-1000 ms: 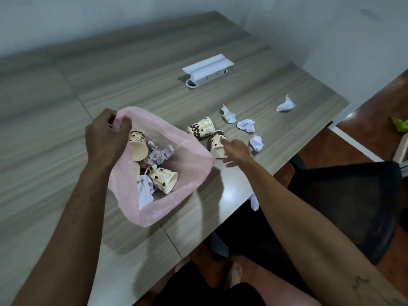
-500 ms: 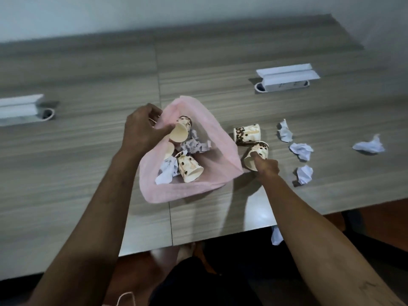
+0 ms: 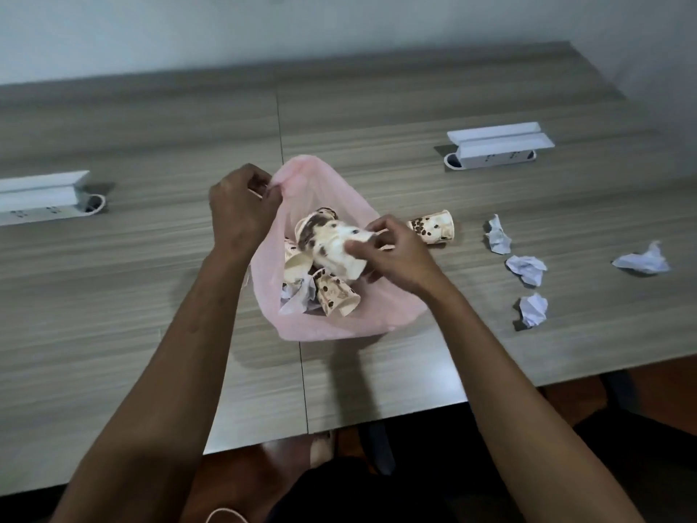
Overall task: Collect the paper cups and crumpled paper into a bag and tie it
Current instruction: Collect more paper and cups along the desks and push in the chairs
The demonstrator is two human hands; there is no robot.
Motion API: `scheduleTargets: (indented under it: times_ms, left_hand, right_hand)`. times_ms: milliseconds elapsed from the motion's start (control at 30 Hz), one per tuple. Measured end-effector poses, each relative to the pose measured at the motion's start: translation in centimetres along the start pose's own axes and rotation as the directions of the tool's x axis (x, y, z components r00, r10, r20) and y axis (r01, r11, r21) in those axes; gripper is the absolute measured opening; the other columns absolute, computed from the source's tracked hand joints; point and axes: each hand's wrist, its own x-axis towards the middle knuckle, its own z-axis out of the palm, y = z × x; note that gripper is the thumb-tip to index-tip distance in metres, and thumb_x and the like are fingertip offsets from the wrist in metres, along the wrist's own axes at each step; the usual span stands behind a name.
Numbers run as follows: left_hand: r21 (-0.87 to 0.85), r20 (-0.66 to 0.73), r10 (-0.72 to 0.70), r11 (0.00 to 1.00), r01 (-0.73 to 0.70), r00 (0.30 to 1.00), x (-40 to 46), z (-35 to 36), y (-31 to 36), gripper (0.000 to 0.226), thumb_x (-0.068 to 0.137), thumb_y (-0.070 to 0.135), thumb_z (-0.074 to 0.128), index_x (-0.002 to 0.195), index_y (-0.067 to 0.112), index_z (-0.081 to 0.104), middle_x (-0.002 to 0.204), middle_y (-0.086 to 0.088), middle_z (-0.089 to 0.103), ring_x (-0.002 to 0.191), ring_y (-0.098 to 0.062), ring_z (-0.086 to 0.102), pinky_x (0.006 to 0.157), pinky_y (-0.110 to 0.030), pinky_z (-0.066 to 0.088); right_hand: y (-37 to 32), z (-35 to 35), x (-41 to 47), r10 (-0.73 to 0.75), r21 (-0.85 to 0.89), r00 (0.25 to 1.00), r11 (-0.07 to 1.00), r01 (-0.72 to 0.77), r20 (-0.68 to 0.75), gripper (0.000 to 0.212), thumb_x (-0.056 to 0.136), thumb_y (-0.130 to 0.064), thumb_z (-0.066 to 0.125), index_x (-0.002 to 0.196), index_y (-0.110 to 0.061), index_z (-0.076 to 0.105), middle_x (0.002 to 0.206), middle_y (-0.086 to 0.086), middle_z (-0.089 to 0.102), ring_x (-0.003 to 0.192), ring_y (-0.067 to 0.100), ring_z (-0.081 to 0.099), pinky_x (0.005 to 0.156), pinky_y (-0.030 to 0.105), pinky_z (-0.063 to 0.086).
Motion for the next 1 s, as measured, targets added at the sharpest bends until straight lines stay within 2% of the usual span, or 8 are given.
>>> scheduleTargets:
  times_ms: [100, 233, 300, 367, 467, 600, 767, 1000]
  left_hand:
    - [-0.061, 0.037, 0.021, 0.998, -0.019, 0.999, 0.6, 0.1, 0.4, 0.01, 0.078, 0.017, 0.072, 0.086, 0.012, 0.072, 0.076, 0.005, 0.065, 0.061, -0.005, 0.054, 0.072, -0.019, 0.042]
    - [-0.116, 0.063, 0.039, 0.993, -0.032, 0.997, 1.6, 0.5, 1.0, 0.011, 0.078, 0.019, 0.073, 0.087, 0.012, 0.074, 0.075, 0.007, 0.065, 0.058, 0.003, 0.054, 0.073, -0.021, 0.047]
    - [-0.135, 0.077, 0.048, 0.99, -0.037, 0.996, 2.0, 0.7, 1.2, 0.011, 0.078, 0.02, 0.074, 0.086, 0.012, 0.074, 0.075, 0.006, 0.066, 0.059, 0.002, 0.055, 0.073, -0.022, 0.048]
    - [-0.139, 0.098, 0.06, 0.989, -0.046, 0.993, 2.4, 1.0, 1.2, 0.01, 0.078, 0.02, 0.074, 0.086, 0.013, 0.074, 0.075, 0.007, 0.066, 0.059, 0.003, 0.055, 0.071, -0.019, 0.047]
    - [-0.163, 0.127, 0.061, 0.986, -0.04, 0.99, 2.4, 2.1, 1.4, 0.007, 0.078, 0.019, 0.074, 0.084, 0.014, 0.074, 0.073, 0.007, 0.065, 0.057, 0.007, 0.054, 0.065, -0.008, 0.041]
    - [-0.203, 0.17, 0.063, 0.979, -0.028, 0.983, 2.2, 4.0, 2.3, 0.004, 0.079, 0.018, 0.073, 0.083, 0.016, 0.073, 0.072, 0.007, 0.065, 0.057, 0.008, 0.053, 0.064, -0.009, 0.041]
    - [-0.237, 0.154, 0.051, 0.972, -0.013, 0.987, 3.2, 5.6, 3.3, 0.005, 0.079, 0.02, 0.07, 0.083, 0.017, 0.072, 0.074, 0.008, 0.065, 0.058, 0.006, 0.052, 0.067, -0.018, 0.042]
    - [-0.225, 0.16, 0.029, 0.974, 0.008, 0.987, 3.7, 5.5, 1.5, 0.005, 0.081, 0.019, 0.07, 0.083, 0.023, 0.068, 0.073, 0.015, 0.063, 0.055, -0.002, 0.051, 0.061, -0.018, 0.045]
  right_hand:
    - [-1.0, 4.5, 0.4, 0.002, -0.197, 0.988, 0.98, -0.032, -0.151, 0.068, 0.065, -0.069, 0.073, 0.109, -0.021, 0.054, 0.1, 0.0, 0.069, 0.082, 0.015, 0.068, 0.069, 0.031, 0.057]
    - [-1.6, 7.5, 2.0, -0.045, -0.243, 0.998, 0.969, 0.052, 0.038, 0.077, 0.089, -0.055, 0.06, 0.151, -0.021, 0.031, 0.149, 0.006, 0.046, 0.133, 0.02, 0.046, 0.11, 0.038, 0.039]
    - [-1.4, 6.8, 2.0, -0.083, -0.344, 0.994, 0.933, 0.104, 0.075, 0.059, 0.093, -0.042, 0.06, 0.145, -0.018, 0.045, 0.142, 0.007, 0.054, 0.125, 0.021, 0.055, 0.108, 0.039, 0.042]
    - [-1.0, 5.0, 1.4, -0.176, -0.29, 0.984, 0.942, 0.168, -0.002, 0.034, 0.092, -0.031, 0.064, 0.122, -0.014, 0.067, 0.114, 0.002, 0.071, 0.1, 0.013, 0.069, 0.094, 0.035, 0.053]
    - [0.1, 1.4, 1.3, -0.245, -0.205, 0.91, 0.961, 0.184, -0.334, 0.014, 0.092, -0.031, 0.064, 0.088, -0.02, 0.072, 0.078, -0.005, 0.071, 0.069, 0.01, 0.068, 0.067, 0.028, 0.056]
    - [3.0, -2.9, 3.8, -0.119, -0.174, 0.688, 0.985, -0.01, -0.716, 0.012, 0.089, -0.026, 0.059, 0.082, -0.018, 0.063, 0.074, -0.007, 0.065, 0.071, 0.013, 0.062, 0.07, 0.029, 0.047]
    - [8.9, -6.0, 8.8, 0.01, -0.376, 0.851, 0.894, -0.242, -0.525, 0.032, 0.085, -0.015, 0.063, 0.117, -0.015, 0.062, 0.124, 0.012, 0.06, 0.118, 0.031, 0.053, 0.098, 0.032, 0.04]
    - [10.3, -8.8, 17.9, -0.067, -0.757, 0.975, 0.642, -0.119, -0.211, 0.081, 0.067, -0.008, 0.075, 0.142, -0.014, 0.045, 0.151, 0.011, 0.041, 0.141, 0.027, 0.036, 0.117, 0.037, 0.024]
